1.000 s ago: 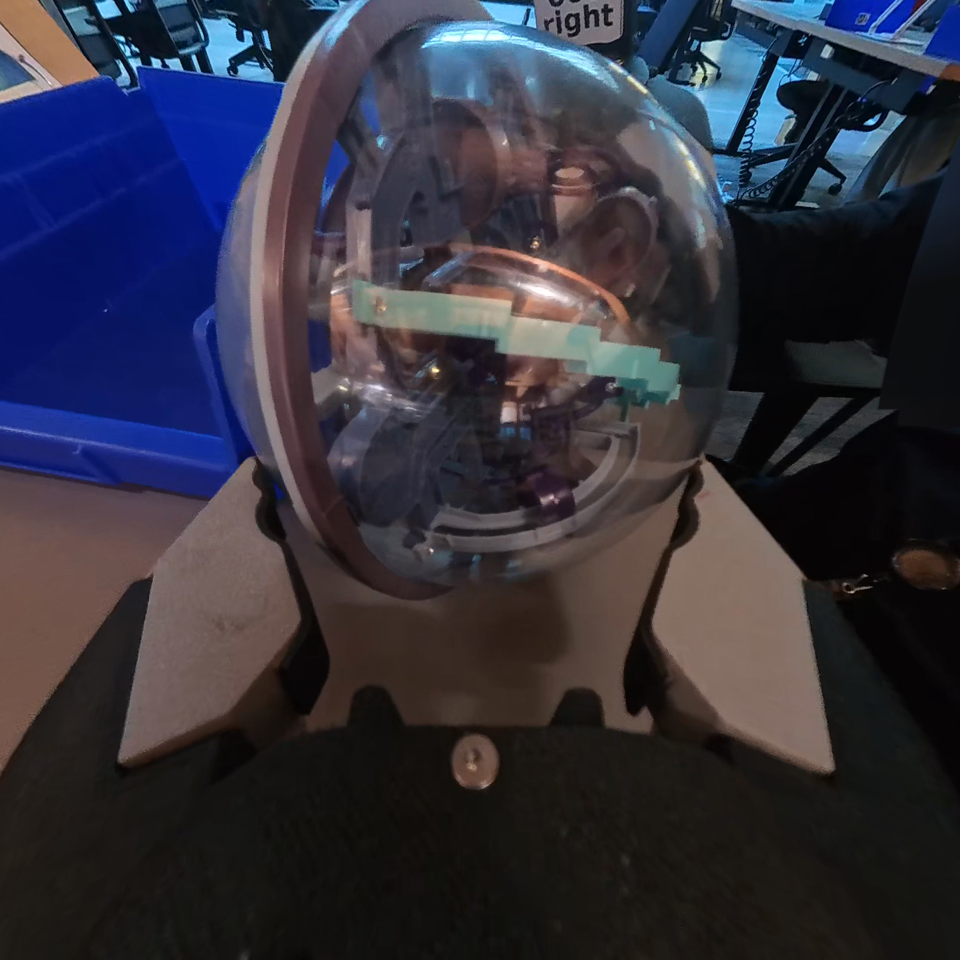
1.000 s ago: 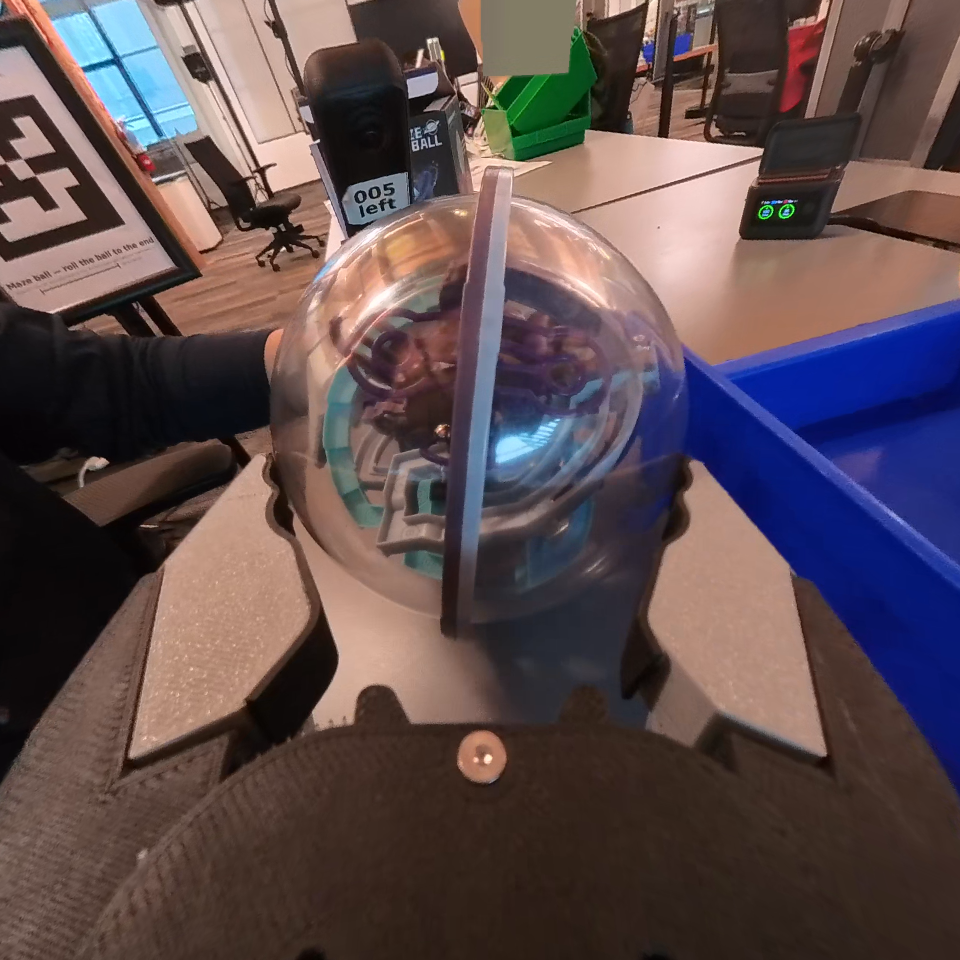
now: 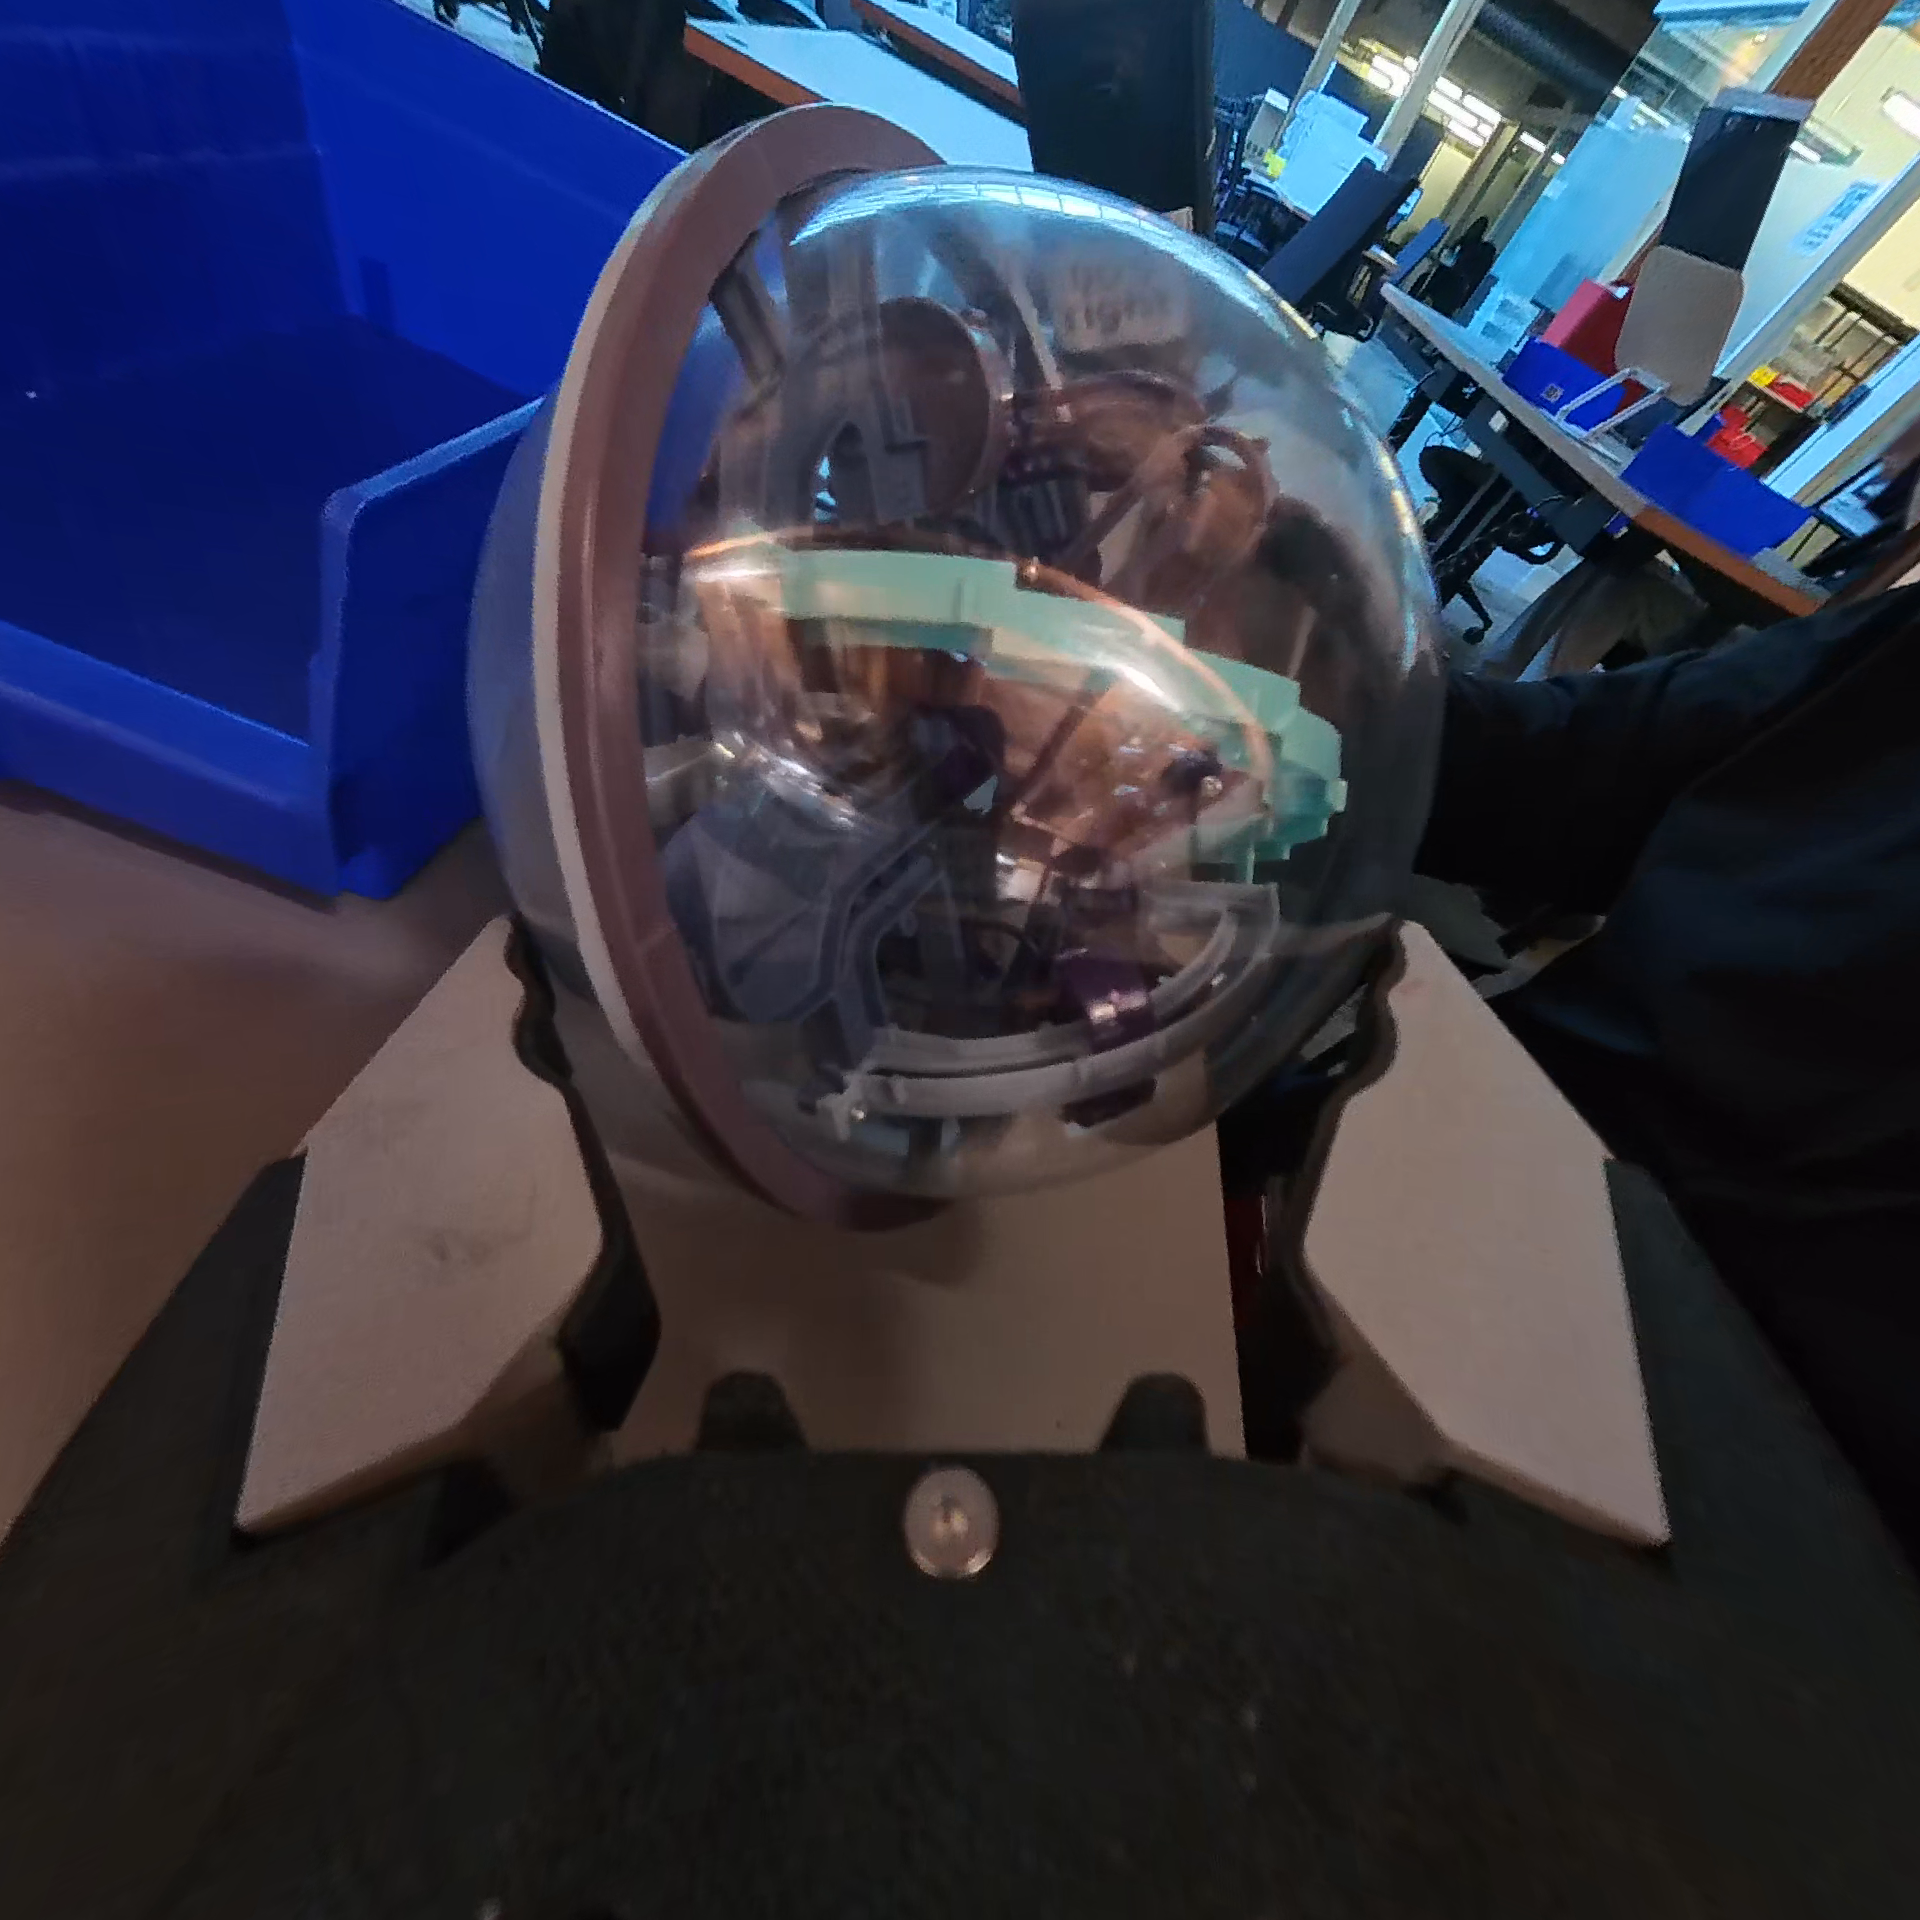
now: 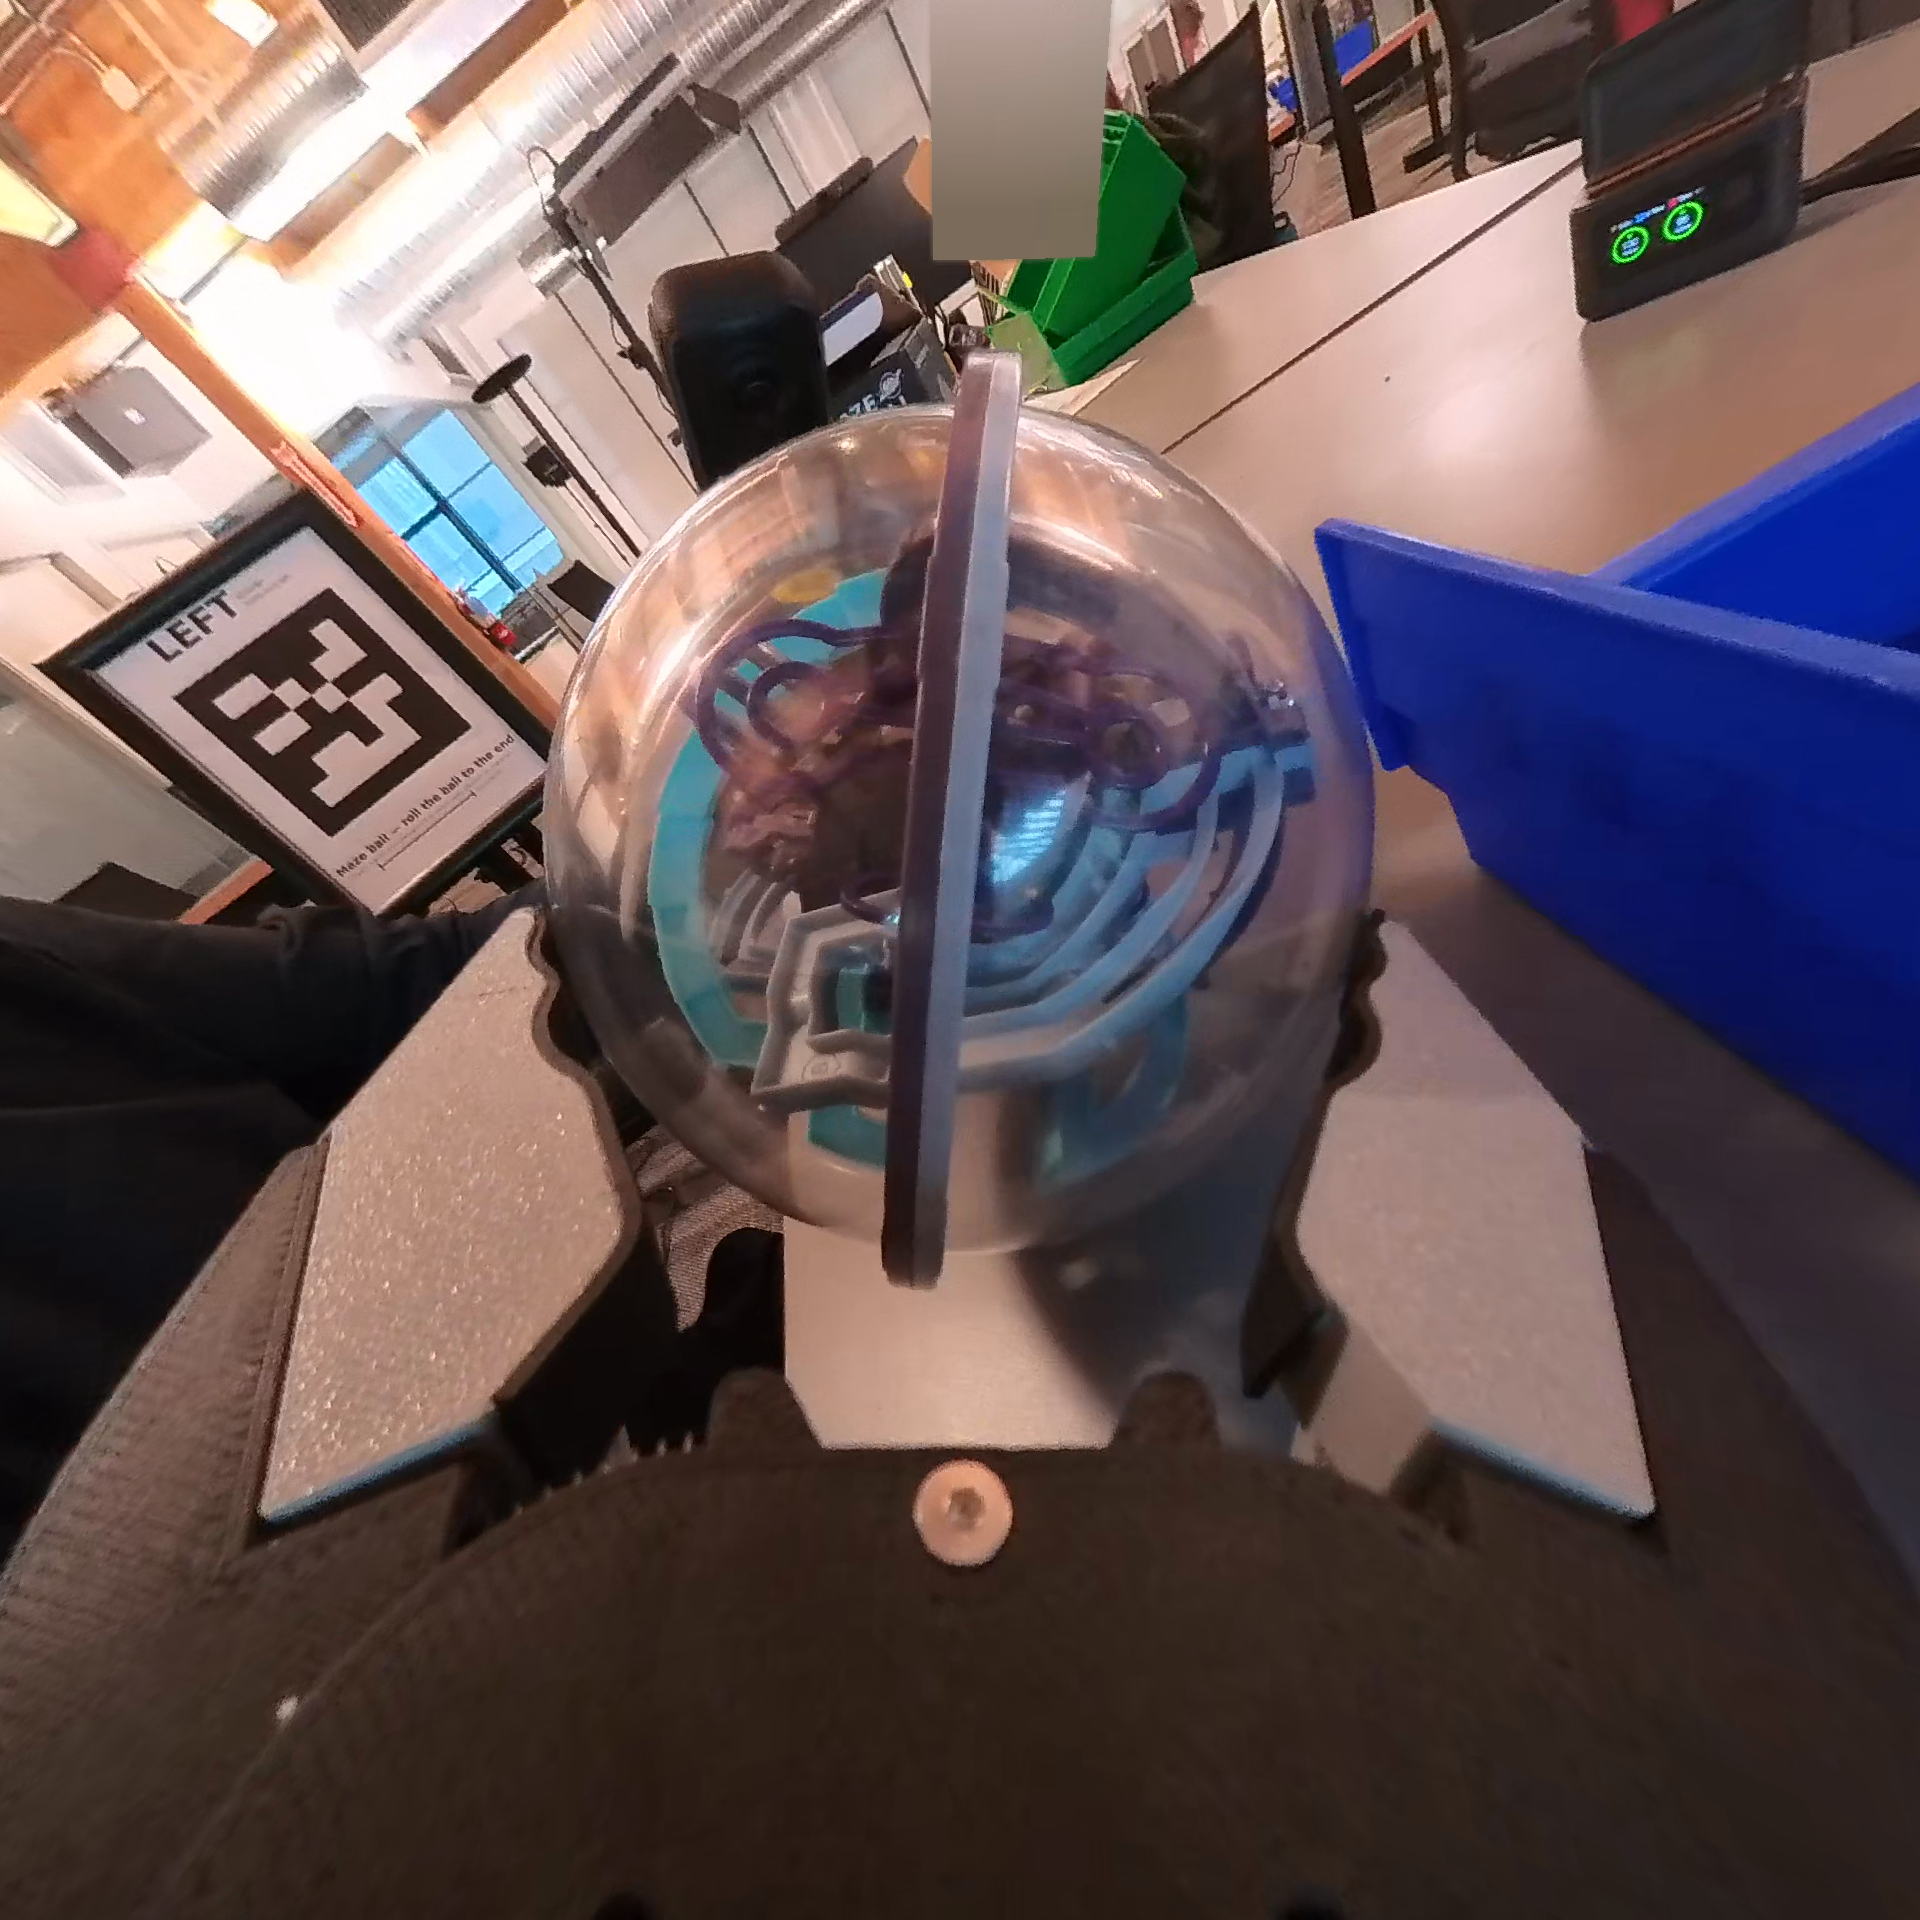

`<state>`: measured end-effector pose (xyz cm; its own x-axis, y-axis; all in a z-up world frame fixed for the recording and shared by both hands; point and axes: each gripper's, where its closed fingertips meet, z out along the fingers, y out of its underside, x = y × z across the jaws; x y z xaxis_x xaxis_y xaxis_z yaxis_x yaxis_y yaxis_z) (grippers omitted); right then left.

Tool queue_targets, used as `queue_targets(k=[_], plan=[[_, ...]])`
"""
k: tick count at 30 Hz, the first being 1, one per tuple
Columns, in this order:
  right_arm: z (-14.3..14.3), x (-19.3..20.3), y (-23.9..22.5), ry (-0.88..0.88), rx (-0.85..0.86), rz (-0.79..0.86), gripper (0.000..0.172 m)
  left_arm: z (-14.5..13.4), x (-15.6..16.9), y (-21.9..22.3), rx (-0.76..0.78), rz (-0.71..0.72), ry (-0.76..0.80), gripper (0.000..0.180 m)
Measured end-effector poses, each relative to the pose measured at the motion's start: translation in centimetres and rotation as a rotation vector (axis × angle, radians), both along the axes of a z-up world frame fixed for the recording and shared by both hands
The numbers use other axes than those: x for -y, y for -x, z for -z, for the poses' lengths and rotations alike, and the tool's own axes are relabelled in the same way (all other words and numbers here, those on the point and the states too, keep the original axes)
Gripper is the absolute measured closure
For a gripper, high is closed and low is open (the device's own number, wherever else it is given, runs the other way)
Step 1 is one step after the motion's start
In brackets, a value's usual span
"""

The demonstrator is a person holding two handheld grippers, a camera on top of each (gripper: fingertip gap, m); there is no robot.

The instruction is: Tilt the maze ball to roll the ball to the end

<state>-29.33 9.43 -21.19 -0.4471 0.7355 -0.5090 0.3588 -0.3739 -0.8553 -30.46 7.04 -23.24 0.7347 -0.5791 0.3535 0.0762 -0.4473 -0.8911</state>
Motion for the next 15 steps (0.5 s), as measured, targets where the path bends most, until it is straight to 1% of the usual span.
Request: queue_targets(k=[9,15], plan=[[0.3,0.3,-0.1,0.041,0.035,-0.006,0.030,0.1,0.3,-0.1,0.039,-0.007,0.029,0.032],[1.2,1.1,-0.2,0.046,0.052,-0.027,0.030,1.0,1.2,-0.2,0.041,-0.014,0.051,0.032]])
